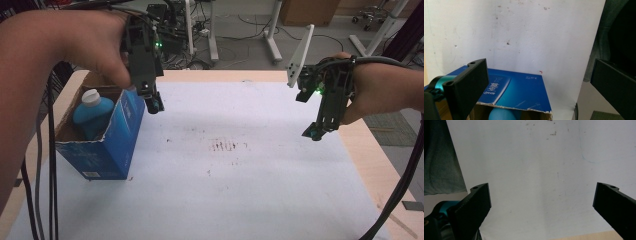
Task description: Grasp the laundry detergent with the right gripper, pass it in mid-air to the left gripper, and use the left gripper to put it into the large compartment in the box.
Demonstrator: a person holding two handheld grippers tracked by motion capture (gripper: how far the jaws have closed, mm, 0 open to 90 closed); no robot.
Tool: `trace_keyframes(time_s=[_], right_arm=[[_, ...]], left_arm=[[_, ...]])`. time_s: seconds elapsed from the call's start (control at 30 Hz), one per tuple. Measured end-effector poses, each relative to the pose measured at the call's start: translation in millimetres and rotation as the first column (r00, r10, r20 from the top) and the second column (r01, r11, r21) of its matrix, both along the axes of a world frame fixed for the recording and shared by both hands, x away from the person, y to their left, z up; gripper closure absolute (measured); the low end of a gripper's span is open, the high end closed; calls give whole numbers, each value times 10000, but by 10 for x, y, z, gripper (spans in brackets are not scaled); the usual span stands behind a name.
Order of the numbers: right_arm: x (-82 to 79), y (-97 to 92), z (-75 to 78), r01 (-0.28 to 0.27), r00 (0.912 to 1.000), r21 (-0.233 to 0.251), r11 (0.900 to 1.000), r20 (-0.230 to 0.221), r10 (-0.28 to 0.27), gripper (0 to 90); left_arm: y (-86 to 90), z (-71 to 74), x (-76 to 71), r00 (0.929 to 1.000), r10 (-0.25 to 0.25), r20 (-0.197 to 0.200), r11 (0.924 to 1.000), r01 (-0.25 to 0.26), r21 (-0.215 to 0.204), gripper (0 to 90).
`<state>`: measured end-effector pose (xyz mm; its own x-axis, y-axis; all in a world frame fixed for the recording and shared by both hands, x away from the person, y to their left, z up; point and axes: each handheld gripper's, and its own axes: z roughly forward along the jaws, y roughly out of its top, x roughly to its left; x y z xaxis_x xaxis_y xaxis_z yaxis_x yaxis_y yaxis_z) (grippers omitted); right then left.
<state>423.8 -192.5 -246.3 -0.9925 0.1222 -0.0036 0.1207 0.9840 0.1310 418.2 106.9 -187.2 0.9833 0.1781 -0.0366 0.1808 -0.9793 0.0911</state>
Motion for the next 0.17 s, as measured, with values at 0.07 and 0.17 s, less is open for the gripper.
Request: trace_keyframes(time_s=[0.07,0.17], right_arm=[[5,6,-3,-4,10000,-1,10000,-33,4,7],[1,8,7,48,10000,50,10000,-1,-48,6]], left_arm=[[-2,-4,0,10000,-9,28,10000,9,16,17],[-8,-7,-6,10000,10,27,10000,-11,66,16]])
